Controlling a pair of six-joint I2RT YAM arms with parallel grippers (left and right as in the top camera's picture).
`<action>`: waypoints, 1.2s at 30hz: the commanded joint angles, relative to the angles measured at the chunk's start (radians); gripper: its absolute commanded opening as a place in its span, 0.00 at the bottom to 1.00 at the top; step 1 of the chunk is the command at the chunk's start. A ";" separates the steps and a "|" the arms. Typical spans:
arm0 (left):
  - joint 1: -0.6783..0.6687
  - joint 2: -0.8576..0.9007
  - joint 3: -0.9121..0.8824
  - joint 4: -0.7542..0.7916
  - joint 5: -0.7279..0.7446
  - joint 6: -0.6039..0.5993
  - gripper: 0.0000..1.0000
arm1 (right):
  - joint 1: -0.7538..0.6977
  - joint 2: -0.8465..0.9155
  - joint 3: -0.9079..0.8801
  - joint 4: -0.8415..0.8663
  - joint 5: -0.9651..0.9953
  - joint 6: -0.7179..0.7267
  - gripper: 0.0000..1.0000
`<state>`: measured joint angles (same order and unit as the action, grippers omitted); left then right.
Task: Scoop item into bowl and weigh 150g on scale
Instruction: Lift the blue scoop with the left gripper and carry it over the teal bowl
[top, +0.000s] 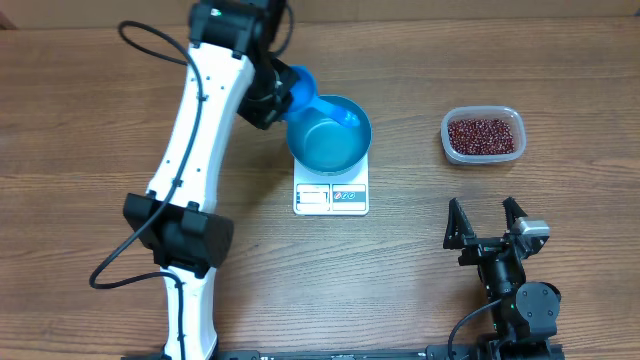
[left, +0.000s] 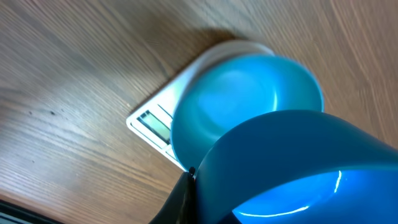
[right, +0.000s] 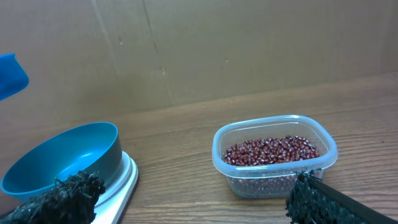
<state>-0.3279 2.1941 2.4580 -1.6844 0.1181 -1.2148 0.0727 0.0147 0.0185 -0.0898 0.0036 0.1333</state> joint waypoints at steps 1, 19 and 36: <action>-0.059 0.003 0.024 -0.005 -0.032 -0.074 0.04 | 0.004 -0.011 -0.010 0.005 -0.006 -0.011 1.00; -0.215 0.003 0.024 -0.005 -0.127 -0.273 0.04 | 0.004 -0.011 -0.010 0.005 -0.006 -0.008 1.00; -0.214 0.003 0.024 -0.003 -0.180 -0.256 0.04 | 0.004 0.000 0.218 -0.180 -0.156 0.080 1.00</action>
<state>-0.5392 2.1941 2.4580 -1.6840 -0.0353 -1.4643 0.0727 0.0166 0.0963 -0.2218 -0.1162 0.1806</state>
